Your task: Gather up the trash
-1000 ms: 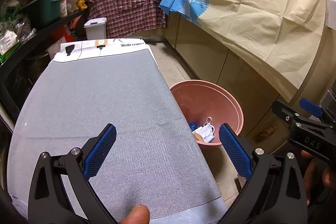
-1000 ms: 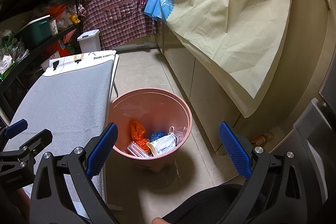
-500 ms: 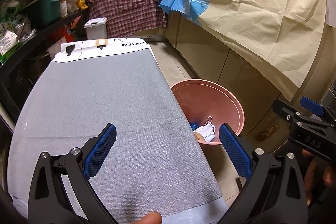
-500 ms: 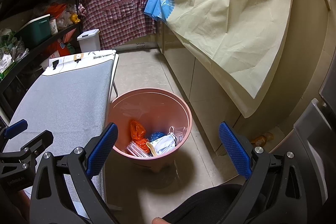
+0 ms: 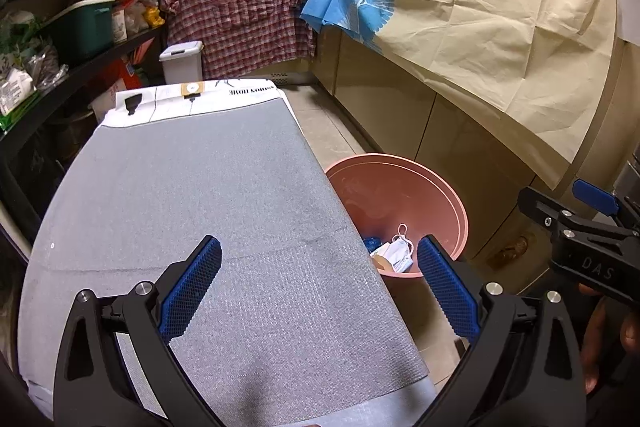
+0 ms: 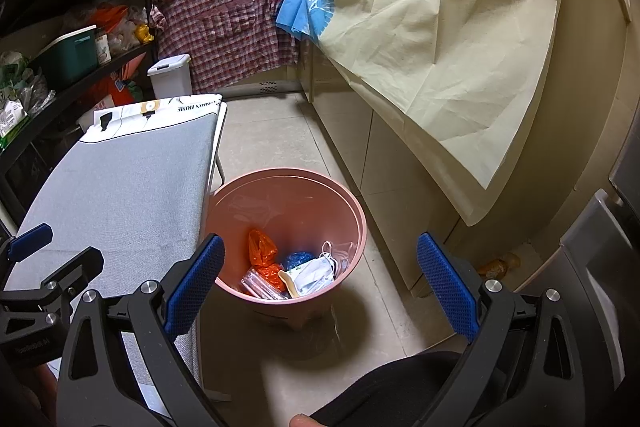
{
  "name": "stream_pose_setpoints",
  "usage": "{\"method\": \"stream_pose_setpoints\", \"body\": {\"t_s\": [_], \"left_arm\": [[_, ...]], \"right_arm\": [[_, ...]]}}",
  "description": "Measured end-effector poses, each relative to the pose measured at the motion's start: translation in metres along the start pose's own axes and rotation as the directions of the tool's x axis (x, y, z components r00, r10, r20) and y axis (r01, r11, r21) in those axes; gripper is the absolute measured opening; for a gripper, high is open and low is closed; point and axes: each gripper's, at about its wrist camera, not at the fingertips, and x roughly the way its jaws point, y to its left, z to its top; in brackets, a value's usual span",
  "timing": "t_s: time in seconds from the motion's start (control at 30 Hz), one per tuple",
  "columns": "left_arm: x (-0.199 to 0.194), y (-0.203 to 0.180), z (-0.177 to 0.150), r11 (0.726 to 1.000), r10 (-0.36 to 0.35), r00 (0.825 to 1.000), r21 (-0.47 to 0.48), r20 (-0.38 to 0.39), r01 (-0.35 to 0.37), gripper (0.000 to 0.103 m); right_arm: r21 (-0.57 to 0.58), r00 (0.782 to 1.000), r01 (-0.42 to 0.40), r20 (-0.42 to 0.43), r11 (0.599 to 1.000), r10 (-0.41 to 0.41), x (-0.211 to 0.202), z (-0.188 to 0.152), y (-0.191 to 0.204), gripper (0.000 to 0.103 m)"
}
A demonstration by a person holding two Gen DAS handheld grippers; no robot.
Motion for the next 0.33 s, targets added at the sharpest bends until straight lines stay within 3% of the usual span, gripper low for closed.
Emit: {"method": "stream_pose_setpoints", "body": {"t_s": [0.33], "left_arm": [[0.0022, 0.0025, 0.0029, 1.000, 0.015, 1.000, -0.003, -0.013, -0.015, 0.095]], "right_arm": [[-0.002, 1.000, 0.001, 0.000, 1.000, -0.001, -0.0002, 0.0002, 0.0003, 0.095]]}}
